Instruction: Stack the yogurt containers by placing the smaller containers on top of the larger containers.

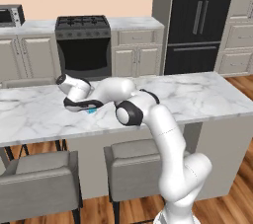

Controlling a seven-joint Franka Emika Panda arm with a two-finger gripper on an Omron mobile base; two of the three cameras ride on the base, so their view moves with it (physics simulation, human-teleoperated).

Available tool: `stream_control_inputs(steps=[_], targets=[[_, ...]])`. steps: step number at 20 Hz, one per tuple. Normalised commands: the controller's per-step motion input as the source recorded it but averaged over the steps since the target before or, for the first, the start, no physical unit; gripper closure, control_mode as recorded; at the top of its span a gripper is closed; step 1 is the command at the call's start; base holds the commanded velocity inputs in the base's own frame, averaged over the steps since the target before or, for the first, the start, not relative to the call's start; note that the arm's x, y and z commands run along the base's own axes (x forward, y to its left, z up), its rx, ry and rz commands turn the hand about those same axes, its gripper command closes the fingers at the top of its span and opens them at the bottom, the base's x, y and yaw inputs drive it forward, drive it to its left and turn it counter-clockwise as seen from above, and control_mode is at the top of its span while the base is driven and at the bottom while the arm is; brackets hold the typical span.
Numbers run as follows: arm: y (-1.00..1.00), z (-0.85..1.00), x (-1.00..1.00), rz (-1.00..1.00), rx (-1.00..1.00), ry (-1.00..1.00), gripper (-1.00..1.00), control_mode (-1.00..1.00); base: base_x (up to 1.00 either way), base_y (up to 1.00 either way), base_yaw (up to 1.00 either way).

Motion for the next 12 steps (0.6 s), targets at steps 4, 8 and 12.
stream_control_inputs(steps=[4, 8, 12], targets=[[-0.17, -0.09, 0.00, -0.01, 0.00, 0.00, 1.00, -1.00, 0.00, 0.00, 0.00], [-0.06, 0.02, -0.03, -0.05, 0.00, 0.00, 1.00, -1.00, 0.00, 0.00, 0.00], [0.00, 0.21, -0.08, -0.05, 0.00, 0.00, 1.00, -1.00, 0.00, 0.00, 0.00]])
